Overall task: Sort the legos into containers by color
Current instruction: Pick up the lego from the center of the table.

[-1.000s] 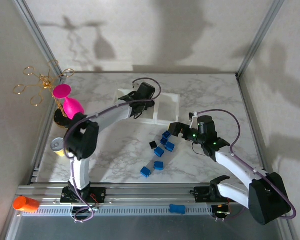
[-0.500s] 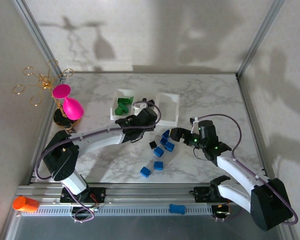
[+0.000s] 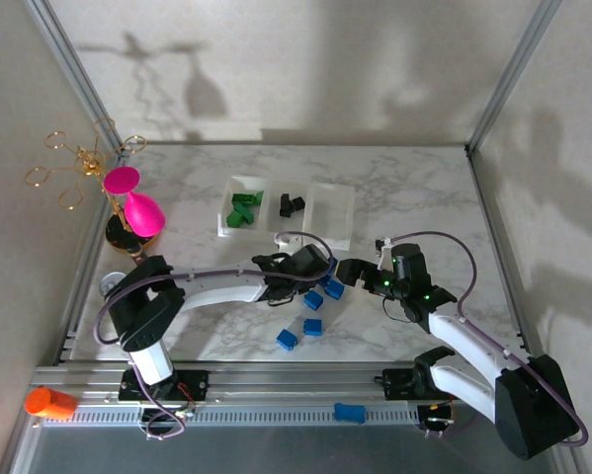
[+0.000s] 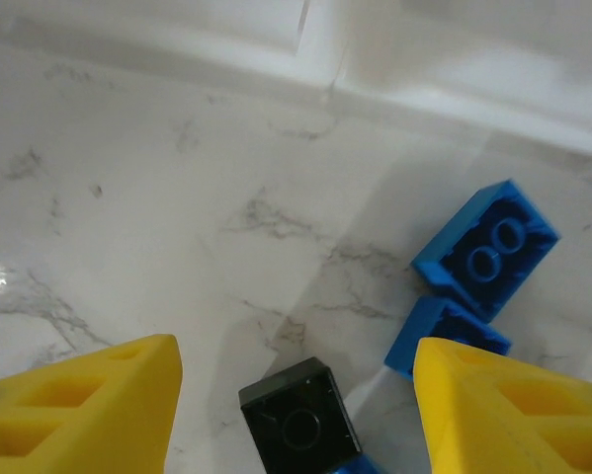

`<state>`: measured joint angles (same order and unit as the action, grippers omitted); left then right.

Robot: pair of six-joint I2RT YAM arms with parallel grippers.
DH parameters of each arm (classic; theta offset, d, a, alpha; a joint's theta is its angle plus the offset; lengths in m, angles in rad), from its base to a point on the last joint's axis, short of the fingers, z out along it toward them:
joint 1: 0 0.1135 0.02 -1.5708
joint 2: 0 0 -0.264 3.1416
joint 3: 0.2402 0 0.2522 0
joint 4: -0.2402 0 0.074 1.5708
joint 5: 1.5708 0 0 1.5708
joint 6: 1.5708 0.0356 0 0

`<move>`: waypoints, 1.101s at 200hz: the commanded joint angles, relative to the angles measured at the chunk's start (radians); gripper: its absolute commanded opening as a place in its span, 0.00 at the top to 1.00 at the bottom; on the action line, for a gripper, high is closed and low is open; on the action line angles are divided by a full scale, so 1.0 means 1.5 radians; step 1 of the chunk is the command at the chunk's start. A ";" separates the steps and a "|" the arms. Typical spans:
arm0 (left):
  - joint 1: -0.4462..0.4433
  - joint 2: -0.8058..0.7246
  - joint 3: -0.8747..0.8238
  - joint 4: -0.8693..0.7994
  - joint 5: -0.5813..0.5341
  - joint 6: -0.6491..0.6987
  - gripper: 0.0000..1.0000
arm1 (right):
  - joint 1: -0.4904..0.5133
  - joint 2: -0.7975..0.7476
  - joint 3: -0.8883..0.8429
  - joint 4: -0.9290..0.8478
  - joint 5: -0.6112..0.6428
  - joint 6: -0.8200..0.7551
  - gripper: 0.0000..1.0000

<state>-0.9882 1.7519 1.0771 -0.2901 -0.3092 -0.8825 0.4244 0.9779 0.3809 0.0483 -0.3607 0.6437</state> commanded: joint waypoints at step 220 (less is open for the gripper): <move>-0.018 0.013 0.013 -0.040 -0.034 -0.005 0.63 | 0.004 0.000 0.000 0.020 -0.001 0.000 0.01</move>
<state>-1.0241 1.8439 1.0908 -0.3180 -0.3145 -0.8944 0.4244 0.9810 0.3695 0.0704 -0.3607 0.6468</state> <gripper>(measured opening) 0.375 0.988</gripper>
